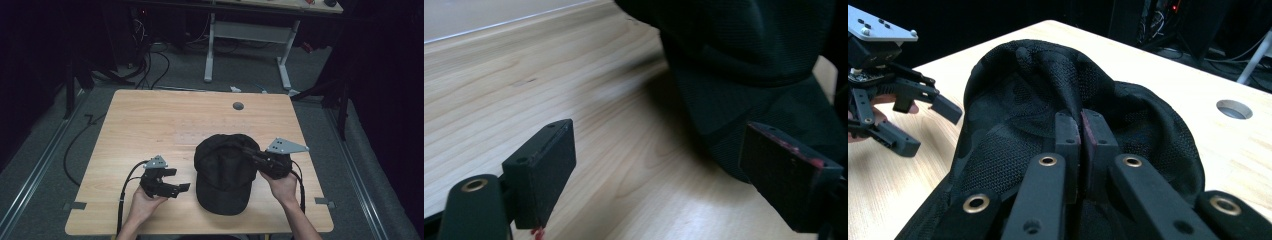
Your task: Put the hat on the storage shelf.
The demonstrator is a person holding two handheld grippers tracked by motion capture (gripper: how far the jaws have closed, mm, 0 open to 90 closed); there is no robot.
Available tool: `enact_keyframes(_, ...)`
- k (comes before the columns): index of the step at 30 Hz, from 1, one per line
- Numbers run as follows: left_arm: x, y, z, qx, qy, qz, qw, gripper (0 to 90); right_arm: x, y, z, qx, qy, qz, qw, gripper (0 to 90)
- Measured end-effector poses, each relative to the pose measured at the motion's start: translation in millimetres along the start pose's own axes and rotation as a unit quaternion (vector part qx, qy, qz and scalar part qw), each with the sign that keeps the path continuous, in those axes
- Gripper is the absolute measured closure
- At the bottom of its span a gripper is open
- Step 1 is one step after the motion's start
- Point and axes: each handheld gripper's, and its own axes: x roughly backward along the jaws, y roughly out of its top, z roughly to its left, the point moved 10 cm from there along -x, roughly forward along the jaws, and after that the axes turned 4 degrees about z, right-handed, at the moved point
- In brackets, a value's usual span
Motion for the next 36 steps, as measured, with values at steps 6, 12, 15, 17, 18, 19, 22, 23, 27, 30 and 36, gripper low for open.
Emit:
enact_keyframes(6, -5.3, -2.6, -14.3, 0.008, -0.027, 0.018, 0.9995, 15.8, 0.9, 5.4, 2.3, 0.006, 0.007, -0.010, 0.9999, 87.1)
enact_keyframes(12, -8.4, -5.8, -20.9, 0.016, -0.043, 0.029, 0.9985, 15.8, 0.9, 12.9, 7.2, 0.017, 0.019, -0.023, 0.9994, 87.0)
enact_keyframes(15, -8.7, -7.5, -24.6, 0.019, -0.052, 0.035, 0.9979, 15.7, 0.5, 15.6, 9.3, 0.020, 0.026, -0.030, 0.9990, 87.1)
enact_keyframes(17, -9.0, -8.4, -25.7, 0.020, -0.055, 0.039, 0.9975, 15.7, 0.2, 16.8, 10.6, 0.023, 0.030, -0.032, 0.9988, 87.0)
enact_keyframes(18, -9.2, -8.7, -25.8, 0.021, -0.056, 0.040, 0.9974, 15.7, -0.7, 17.6, 12.6, 0.023, 0.035, -0.035, 0.9985, 87.0)
enact_keyframes(19, -9.5, -8.8, -26.2, 0.023, -0.056, 0.040, 0.9973, 15.7, -0.7, 17.6, 12.6, 0.023, 0.035, -0.035, 0.9985, 87.0)
enact_keyframes(22, -10.9, -10.4, -27.6, 0.024, -0.059, 0.045, 0.9970, 16.1, -1.9, 19.3, 15.9, 0.028, 0.043, -0.040, 0.9979, 87.0)
enact_keyframes(23, -11.3, -10.7, -28.1, 0.024, -0.060, 0.045, 0.9969, 16.2, -2.1, 19.6, 16.6, 0.029, 0.044, -0.040, 0.9978, 87.0)
enact_keyframes(27, -12.6, -12.2, -28.4, 0.024, -0.060, 0.050, 0.9967, 18.3, -3.1, 21.6, 20.2, 0.034, 0.052, -0.044, 0.9971, 87.0)
enact_keyframes(30, -13.9, -12.9, -29.9, 0.028, -0.063, 0.053, 0.9962, 19.3, -3.7, 23.4, 22.8, 0.038, 0.057, -0.048, 0.9965, 87.0)
enact_keyframes(36, -13.0, -15.7, -34.2, 0.027, -0.077, 0.062, 0.9948, 22.3, -3.3, 26.6, 27.6, 0.048, 0.067, -0.055, 0.9950, 87.0)
